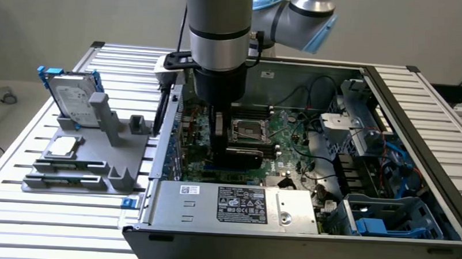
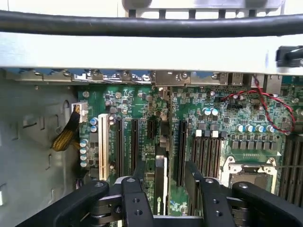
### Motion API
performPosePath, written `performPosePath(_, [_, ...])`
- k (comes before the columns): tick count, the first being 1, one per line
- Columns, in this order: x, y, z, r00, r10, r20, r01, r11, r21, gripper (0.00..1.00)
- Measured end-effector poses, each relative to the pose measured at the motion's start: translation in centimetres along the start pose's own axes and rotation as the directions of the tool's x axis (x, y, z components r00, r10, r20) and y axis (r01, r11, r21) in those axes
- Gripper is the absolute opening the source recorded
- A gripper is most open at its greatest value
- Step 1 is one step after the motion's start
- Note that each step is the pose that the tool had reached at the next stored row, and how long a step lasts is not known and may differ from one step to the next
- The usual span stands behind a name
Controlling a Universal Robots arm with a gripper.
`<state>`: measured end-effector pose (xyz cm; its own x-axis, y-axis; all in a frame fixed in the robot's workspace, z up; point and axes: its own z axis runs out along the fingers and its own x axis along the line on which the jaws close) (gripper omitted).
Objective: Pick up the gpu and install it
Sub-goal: 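Insert the gpu into the slot, then press down on the gpu until it lock into place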
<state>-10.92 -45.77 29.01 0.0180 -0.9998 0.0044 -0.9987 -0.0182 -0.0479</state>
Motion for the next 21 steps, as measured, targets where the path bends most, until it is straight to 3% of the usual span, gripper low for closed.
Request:
performPosePath(3, [0.00,-0.03,-0.45,1.0000,0.000,0.0002,0.000,1.0000,-0.0007,0.45])
performPosePath(7, [0.00,-0.03,-0.46,1.0000,0.000,0.0001,0.000,1.0000,-0.0008,0.20])
performPosePath(8, [0.00,-0.03,-0.46,1.0000,0.000,0.0000,0.000,1.0000,-0.0009,0.20])
performPosePath(10, [0.00,-0.03,-0.46,1.0000,0.000,0.0000,0.000,1.0000,-0.0009,0.11])
performPosePath(21, [0.00,-0.04,-0.45,1.0000,0.000,0.0000,0.000,1.0000,0.0007,0.11])
